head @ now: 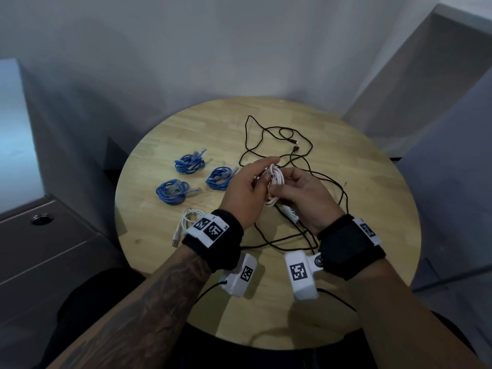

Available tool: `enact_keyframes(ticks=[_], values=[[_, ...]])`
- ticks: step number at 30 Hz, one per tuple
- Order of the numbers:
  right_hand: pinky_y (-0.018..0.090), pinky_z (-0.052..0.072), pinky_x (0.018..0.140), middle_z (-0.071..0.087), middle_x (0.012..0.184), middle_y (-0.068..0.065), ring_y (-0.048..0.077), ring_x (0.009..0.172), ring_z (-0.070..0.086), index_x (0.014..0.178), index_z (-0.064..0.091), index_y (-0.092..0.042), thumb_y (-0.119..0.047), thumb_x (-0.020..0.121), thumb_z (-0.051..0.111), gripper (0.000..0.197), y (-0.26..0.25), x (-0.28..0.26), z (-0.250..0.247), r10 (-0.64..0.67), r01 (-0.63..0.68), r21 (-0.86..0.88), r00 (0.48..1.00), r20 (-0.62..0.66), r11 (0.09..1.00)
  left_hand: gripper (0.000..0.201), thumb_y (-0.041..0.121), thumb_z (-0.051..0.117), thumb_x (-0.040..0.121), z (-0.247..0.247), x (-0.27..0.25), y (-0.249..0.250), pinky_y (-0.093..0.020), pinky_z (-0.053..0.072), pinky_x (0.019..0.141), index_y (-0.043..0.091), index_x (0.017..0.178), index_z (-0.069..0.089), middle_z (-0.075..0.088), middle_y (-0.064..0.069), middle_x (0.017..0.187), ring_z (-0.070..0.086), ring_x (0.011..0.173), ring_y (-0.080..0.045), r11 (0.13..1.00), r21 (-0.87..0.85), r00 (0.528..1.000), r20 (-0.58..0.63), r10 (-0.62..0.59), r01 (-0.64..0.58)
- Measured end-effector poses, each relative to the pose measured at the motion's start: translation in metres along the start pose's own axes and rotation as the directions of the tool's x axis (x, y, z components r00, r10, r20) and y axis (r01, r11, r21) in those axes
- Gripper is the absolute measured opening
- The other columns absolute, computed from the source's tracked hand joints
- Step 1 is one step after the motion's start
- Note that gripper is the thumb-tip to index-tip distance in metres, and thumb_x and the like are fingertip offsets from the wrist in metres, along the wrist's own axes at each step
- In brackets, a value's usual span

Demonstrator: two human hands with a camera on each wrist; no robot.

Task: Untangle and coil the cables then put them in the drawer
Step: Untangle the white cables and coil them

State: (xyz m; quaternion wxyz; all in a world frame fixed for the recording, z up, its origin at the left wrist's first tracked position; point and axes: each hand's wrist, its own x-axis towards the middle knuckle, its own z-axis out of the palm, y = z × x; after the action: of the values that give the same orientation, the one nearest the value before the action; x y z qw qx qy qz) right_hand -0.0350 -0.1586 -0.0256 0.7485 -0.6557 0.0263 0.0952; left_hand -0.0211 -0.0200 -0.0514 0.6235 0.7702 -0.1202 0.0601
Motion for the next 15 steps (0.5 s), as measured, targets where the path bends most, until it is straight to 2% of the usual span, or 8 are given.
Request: enact_keyframes(ticks=[1,3,9,10,12,13,15], values=[[0.029,0.058,0.077,0.070,0.095,0.018,0.022,0.081,0.069,0.118,0.059,0.007,0.013,0.085,0.063,0.033,0.000,-0.001,0.001,-0.007,0.007,0.004,1.000,0.002,1.000,0.032,0.014,0.046,0.100,0.000,0.001,-0.001,-0.043,0.055,0.091,0.025,0.124,0.062,0.066,-0.001,0.116,0.063,0.105,-0.016,1.000,-0.001,1.000,-0.007,-0.014,0.014],[0.025,0.057,0.074,0.071,0.093,0.014,0.018,0.079,0.070,0.118,0.060,0.006,0.014,0.084,0.064,0.036,0.000,-0.002,0.001,-0.027,0.027,-0.004,1.000,-0.001,1.000,0.029,0.017,0.045,0.099,0.000,0.003,-0.001,-0.048,0.054,0.091,0.020,0.120,0.065,0.067,-0.003,0.113,0.063,0.105,-0.019,1.000,-0.008,1.000,-0.014,-0.028,0.028],[0.021,0.054,0.069,0.071,0.087,0.007,0.012,0.075,0.069,0.114,0.058,0.002,0.009,0.086,0.065,0.029,0.001,-0.003,0.005,-0.059,0.058,0.033,0.998,0.017,0.998,0.024,0.013,0.046,0.100,-0.001,0.005,0.004,-0.040,0.053,0.088,0.012,0.113,0.066,0.068,-0.002,0.102,0.064,0.097,-0.017,1.000,0.013,1.000,-0.010,0.005,-0.005],[0.021,0.054,0.068,0.072,0.085,0.007,0.011,0.074,0.069,0.112,0.058,0.000,0.005,0.087,0.067,0.027,0.001,-0.003,0.005,-0.081,0.081,-0.006,0.997,-0.005,0.997,0.023,0.012,0.046,0.100,-0.002,0.005,0.003,-0.037,0.054,0.084,0.012,0.111,0.066,0.068,0.000,0.098,0.064,0.092,-0.014,1.000,0.007,1.000,-0.018,0.008,-0.008],[0.024,0.053,0.067,0.074,0.083,0.006,0.012,0.072,0.068,0.107,0.057,-0.010,-0.011,0.089,0.071,0.023,0.002,-0.005,0.007,-0.183,0.164,-0.191,0.979,-0.087,0.968,0.023,0.008,0.045,0.099,-0.003,0.005,0.002,-0.026,0.050,0.070,0.011,0.107,0.067,0.066,0.006,0.085,0.059,0.075,-0.005,0.999,0.031,0.999,-0.030,0.028,-0.027],[0.025,0.052,0.066,0.074,0.082,0.007,0.015,0.071,0.067,0.106,0.056,-0.015,-0.019,0.091,0.071,0.022,0.002,-0.006,0.008,-0.261,0.214,-0.311,0.959,-0.115,0.926,0.023,0.007,0.045,0.099,-0.002,0.005,0.002,-0.022,0.047,0.066,0.010,0.106,0.066,0.064,0.008,0.081,0.055,0.070,-0.001,0.999,0.037,0.999,-0.031,0.032,-0.030],[0.021,0.051,0.063,0.072,0.077,0.004,0.015,0.070,0.067,0.105,0.057,-0.018,-0.022,0.095,0.065,0.013,0.003,-0.009,0.011,-0.410,0.324,-0.451,0.906,-0.104,0.832,0.023,0.005,0.043,0.100,0.000,0.004,0.004,-0.018,0.044,0.063,0.010,0.112,0.062,0.062,0.005,0.079,0.053,0.065,0.001,1.000,-0.005,0.999,-0.040,0.010,-0.010]])
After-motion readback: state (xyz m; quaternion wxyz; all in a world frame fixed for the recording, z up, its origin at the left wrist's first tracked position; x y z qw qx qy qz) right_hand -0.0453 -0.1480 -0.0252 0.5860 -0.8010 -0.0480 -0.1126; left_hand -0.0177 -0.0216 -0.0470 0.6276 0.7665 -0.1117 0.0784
